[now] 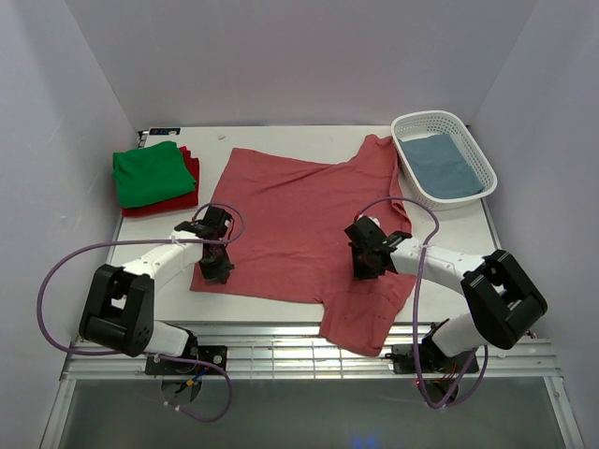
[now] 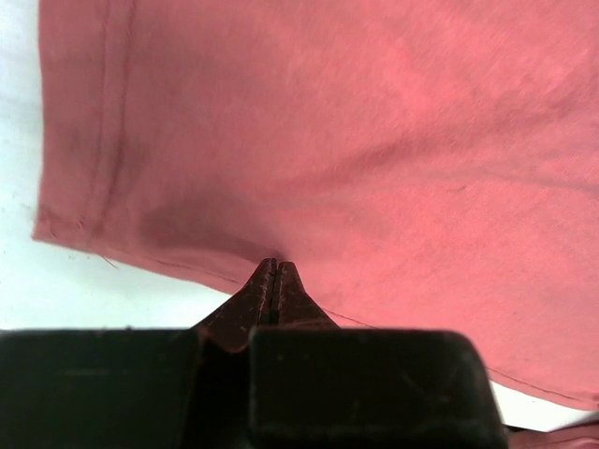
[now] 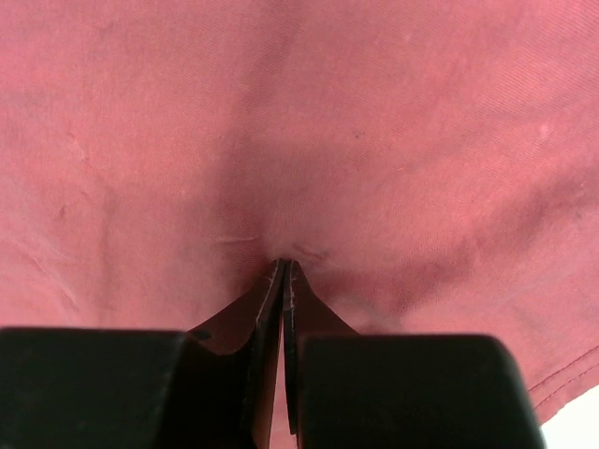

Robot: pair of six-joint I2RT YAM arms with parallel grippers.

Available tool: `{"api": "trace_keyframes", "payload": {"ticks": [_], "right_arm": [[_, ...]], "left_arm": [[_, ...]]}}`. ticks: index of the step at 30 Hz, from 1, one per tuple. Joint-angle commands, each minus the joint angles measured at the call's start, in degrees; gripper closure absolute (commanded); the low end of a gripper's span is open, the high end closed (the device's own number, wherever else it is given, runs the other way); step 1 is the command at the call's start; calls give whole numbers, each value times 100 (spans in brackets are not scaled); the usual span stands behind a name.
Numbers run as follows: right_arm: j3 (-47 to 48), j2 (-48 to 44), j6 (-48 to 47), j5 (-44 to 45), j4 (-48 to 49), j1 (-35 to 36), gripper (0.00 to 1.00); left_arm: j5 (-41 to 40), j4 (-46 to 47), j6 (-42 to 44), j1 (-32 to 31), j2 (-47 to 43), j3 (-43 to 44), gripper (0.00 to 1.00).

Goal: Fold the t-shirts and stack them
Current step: Flatten out the tshirt

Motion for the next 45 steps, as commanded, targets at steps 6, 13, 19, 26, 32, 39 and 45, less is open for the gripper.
{"api": "trace_keyframes", "payload": {"ticks": [6, 13, 19, 26, 32, 39, 45], "right_arm": [[767, -65, 78, 605, -1137, 280, 92], [2219, 734, -598, 897, -1350, -651, 92], [3299, 1938, -1214, 932, -1192, -1267, 92], [4486, 3098, -1574, 915, -1174, -1935, 92], [5130, 3486, -1803, 704, -1191, -2462, 92], [5271, 3855, -1883, 624, -1253, -2647, 92], [5139, 4040, -1900, 668, -1262, -2709, 92]], "left_arm": [[-238, 56, 9, -2, -671, 500, 100], [-80, 942, 378, -2, 224, 1169, 100], [52, 1584, 475, -2, 1675, 1231, 100], [-158, 1568, 1, -2, 2063, 1152, 100], [-238, 1278, -280, -11, 1633, 967, 100], [-203, 1085, -456, -11, 1202, 747, 100], [-264, 918, -553, -11, 842, 572, 100]]}}
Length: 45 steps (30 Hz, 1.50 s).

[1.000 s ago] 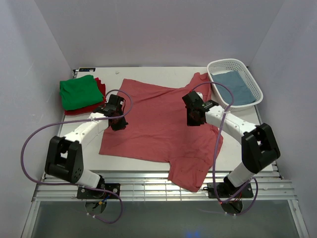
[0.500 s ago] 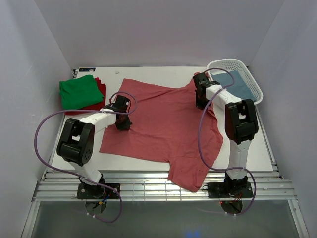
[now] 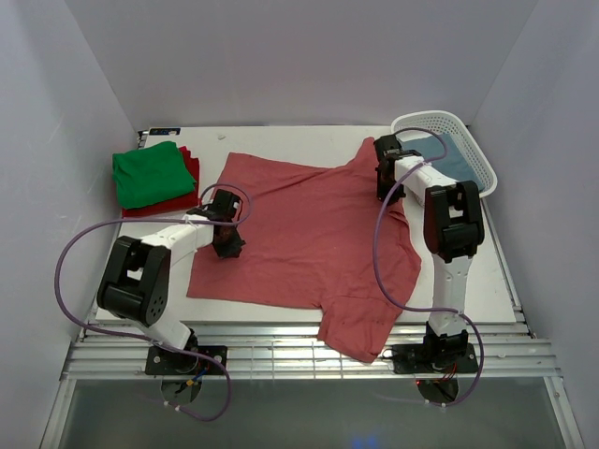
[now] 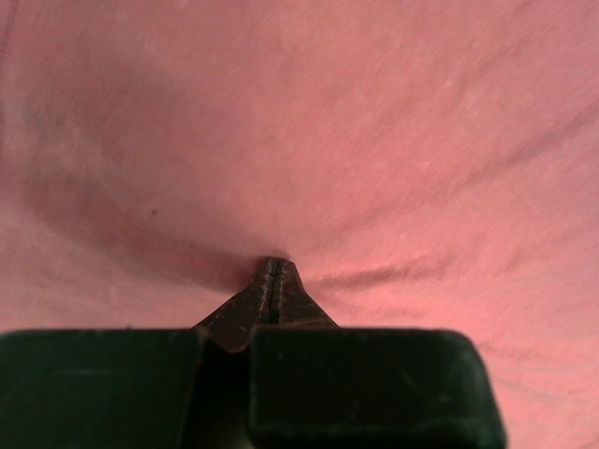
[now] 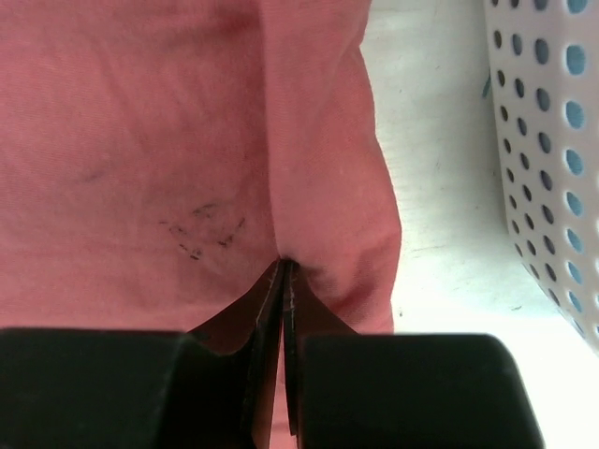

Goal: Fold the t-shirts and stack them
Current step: Flatten out the tshirt

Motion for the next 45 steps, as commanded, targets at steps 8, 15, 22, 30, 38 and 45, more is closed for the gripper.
{"api": "trace_keyframes", "payload": {"ticks": [8, 15, 22, 30, 38, 45], "right_arm": [[0, -166, -248, 366, -27, -86, 92], [255, -123, -477, 709, -325, -288, 92], [281, -281, -512, 894, -369, -596, 92], [492, -491, -609, 1008, -413, -693, 92], [598, -1019, -565, 359, -335, -684, 91], [291, -959, -258, -1460, -326, -605, 82]], "left_arm": [[-194, -659, -160, -11, -721, -354, 100], [-203, -686, -213, -11, -827, -547, 100], [-221, -633, -230, -11, -765, -670, 100], [-212, -633, -239, -11, -888, -758, 100], [-89, -659, -406, -11, -1178, -1066, 100], [-1, -703, -529, -11, -1442, -1347, 100]]}}
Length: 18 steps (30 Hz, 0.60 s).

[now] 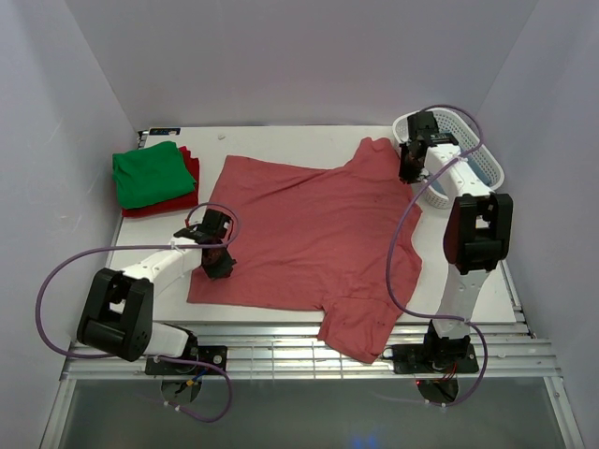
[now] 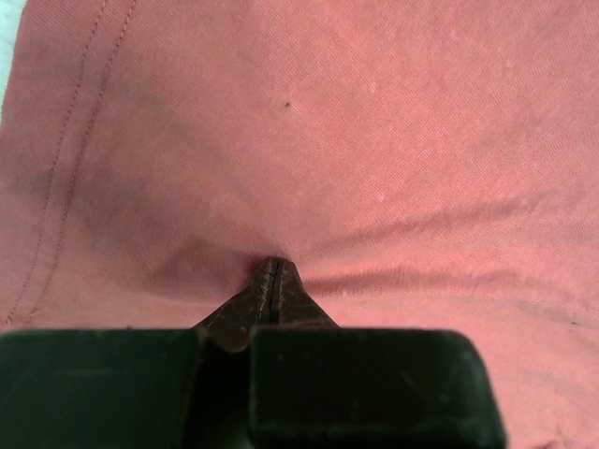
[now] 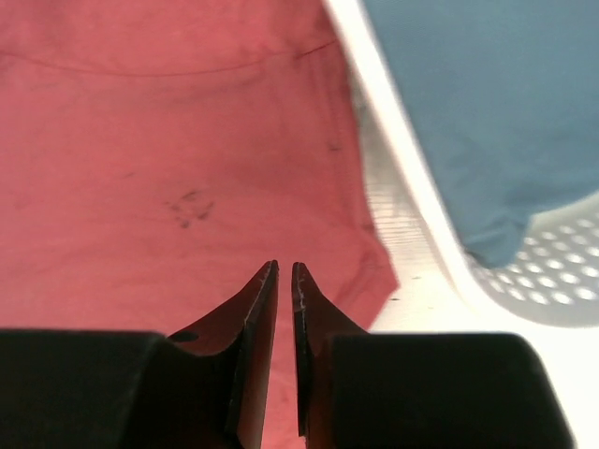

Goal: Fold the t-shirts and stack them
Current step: Flatten out the tshirt

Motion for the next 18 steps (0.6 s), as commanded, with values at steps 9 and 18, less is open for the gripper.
{"api": "trace_keyframes", "payload": {"ticks": [9, 18], "right_arm": [[-31, 872, 491, -1023, -206, 398, 92], [110, 1401, 597, -891, -470, 398, 92]], "left_arm": [[135, -306, -92, -20, -324, -226, 100], [143, -358, -110, -20, -429, -244, 100]]}}
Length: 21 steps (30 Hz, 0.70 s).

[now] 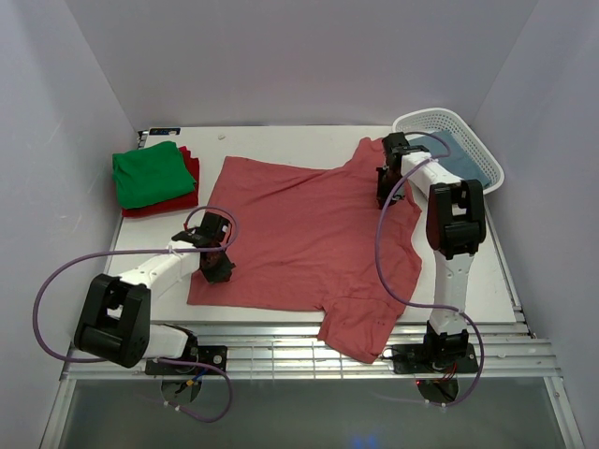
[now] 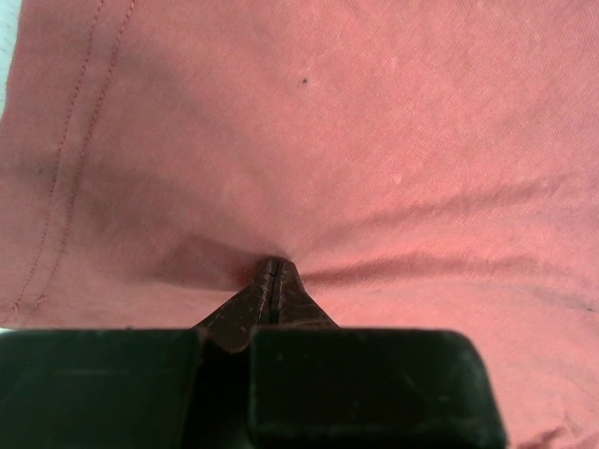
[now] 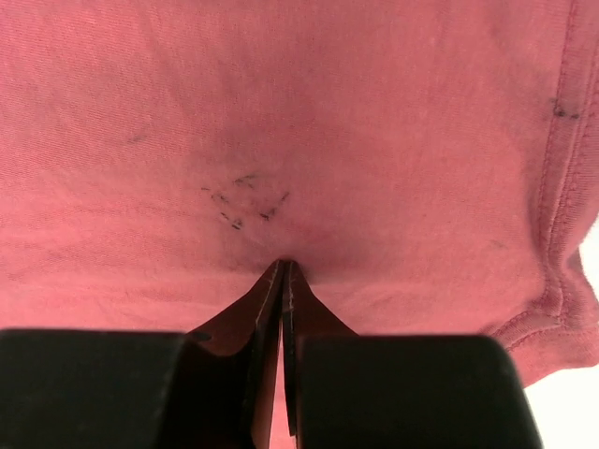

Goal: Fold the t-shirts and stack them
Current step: Flatten out the tshirt

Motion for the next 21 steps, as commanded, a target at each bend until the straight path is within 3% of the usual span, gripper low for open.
{"api": "trace_keyframes", "payload": {"ticks": [1, 9, 21], "right_arm": [[112, 262, 66, 90, -289, -28, 92], [568, 745, 40, 178, -473, -28, 92], [2036, 1607, 48, 91, -939, -28, 92]], "left_arm": [[38, -179, -40, -18, -187, -77, 100], [65, -241, -57, -18, -283, -86, 100], [188, -328, -154, -18, -442, -262, 100]]}}
